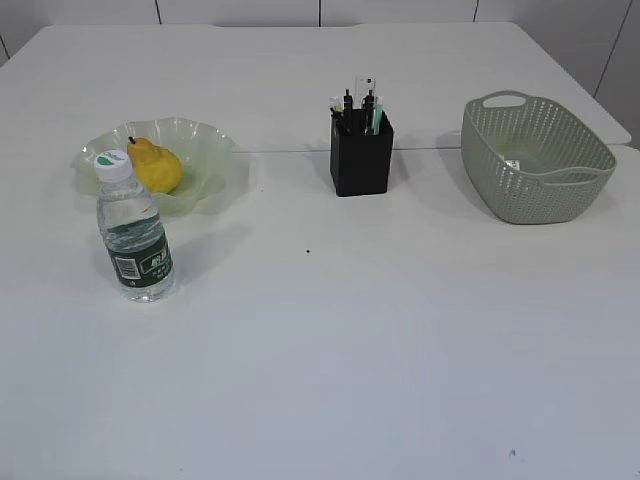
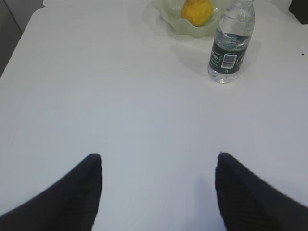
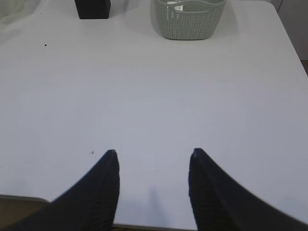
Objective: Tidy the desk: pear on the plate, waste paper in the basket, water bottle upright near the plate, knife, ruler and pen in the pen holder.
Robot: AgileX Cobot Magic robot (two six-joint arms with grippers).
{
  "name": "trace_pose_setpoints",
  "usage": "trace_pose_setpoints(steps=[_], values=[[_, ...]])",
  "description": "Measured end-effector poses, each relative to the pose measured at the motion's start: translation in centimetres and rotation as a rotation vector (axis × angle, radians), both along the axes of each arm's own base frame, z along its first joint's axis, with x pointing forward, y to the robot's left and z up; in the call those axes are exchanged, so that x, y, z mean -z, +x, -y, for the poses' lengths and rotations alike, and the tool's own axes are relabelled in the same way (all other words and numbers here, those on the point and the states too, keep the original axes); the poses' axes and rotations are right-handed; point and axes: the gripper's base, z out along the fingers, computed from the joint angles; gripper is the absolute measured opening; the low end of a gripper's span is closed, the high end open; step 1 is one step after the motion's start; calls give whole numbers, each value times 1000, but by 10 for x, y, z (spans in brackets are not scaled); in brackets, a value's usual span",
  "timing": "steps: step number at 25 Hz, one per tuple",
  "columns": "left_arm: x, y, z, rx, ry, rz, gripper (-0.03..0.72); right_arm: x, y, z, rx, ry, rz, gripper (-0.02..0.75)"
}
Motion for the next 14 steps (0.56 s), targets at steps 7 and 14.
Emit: trace_pose_setpoints(steps=[7,14], values=[[0,0,0,0,0,0,520,0,0,0,1,-1,0,356],[0,0,0,0,0,0,519,0,0,0,1,-2,0,356]])
